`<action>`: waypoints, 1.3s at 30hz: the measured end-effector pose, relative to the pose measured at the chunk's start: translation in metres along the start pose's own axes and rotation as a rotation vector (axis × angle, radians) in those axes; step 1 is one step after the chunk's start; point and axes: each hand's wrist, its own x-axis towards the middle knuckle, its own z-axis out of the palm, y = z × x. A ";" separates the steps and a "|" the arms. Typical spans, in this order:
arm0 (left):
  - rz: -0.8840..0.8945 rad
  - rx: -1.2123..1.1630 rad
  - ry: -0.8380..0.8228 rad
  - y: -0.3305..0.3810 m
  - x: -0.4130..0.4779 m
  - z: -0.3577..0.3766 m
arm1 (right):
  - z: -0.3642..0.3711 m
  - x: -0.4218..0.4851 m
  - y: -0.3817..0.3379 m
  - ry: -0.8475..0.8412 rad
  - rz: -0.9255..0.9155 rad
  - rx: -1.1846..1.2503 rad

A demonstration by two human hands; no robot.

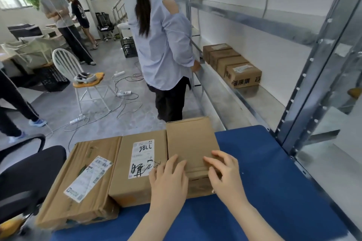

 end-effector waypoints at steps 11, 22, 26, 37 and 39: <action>0.031 -0.116 -0.159 0.076 0.010 -0.030 | -0.100 -0.058 -0.008 0.178 0.132 -0.139; 0.848 -0.448 -0.462 0.298 -0.166 -0.025 | -0.289 -0.324 -0.067 0.897 0.552 -0.508; 1.138 -0.492 -0.572 0.350 -0.272 -0.039 | -0.329 -0.441 -0.103 1.084 0.722 -0.629; 1.348 -0.636 -0.641 0.473 -0.422 -0.089 | -0.418 -0.620 -0.133 1.224 0.867 -0.679; 1.259 -0.637 -0.660 0.491 -0.427 -0.086 | -0.430 -0.626 -0.118 1.170 0.852 -0.639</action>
